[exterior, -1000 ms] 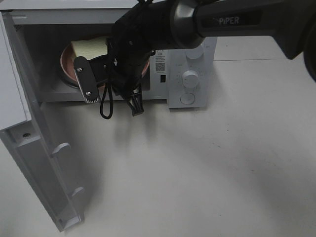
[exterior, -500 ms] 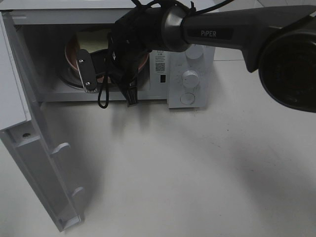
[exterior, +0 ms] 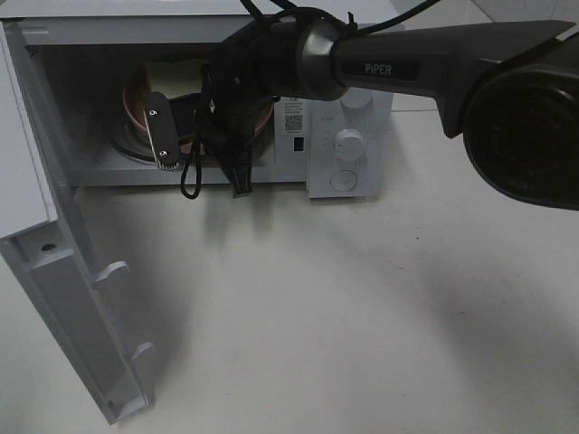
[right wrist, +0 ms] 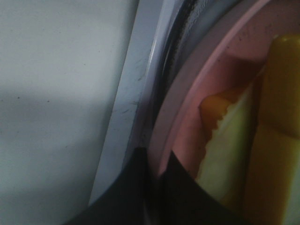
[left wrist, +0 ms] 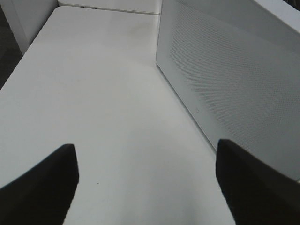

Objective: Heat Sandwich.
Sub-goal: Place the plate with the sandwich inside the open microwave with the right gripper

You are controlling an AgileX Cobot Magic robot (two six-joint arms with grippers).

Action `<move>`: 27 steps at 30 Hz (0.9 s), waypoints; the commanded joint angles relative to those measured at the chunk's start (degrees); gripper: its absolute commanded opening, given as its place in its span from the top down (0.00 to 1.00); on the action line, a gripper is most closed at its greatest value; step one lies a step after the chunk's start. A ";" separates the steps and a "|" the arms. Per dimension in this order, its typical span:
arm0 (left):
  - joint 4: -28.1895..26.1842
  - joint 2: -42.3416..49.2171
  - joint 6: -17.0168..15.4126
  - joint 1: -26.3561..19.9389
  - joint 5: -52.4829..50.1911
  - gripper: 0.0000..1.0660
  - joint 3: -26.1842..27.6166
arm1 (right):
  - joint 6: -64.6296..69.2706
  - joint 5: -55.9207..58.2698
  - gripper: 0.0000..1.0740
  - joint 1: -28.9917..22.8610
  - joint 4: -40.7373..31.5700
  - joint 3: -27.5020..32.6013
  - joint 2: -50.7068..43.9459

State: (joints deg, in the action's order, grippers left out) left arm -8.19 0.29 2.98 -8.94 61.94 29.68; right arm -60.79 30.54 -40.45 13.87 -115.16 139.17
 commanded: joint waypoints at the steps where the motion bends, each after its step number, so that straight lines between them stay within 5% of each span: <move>1: -0.34 0.29 -0.06 0.23 -0.80 0.28 -0.23 | 0.63 -3.44 1.00 0.46 0.97 -0.69 -0.34; 27: -0.34 0.29 -0.06 0.23 -0.80 0.28 -0.23 | 2.01 -1.60 1.00 0.46 0.92 -0.69 0.97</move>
State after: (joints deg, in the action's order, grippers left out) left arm -8.19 0.29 2.98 -8.94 61.94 29.68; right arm -59.36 29.34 -40.16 13.98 -115.28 140.37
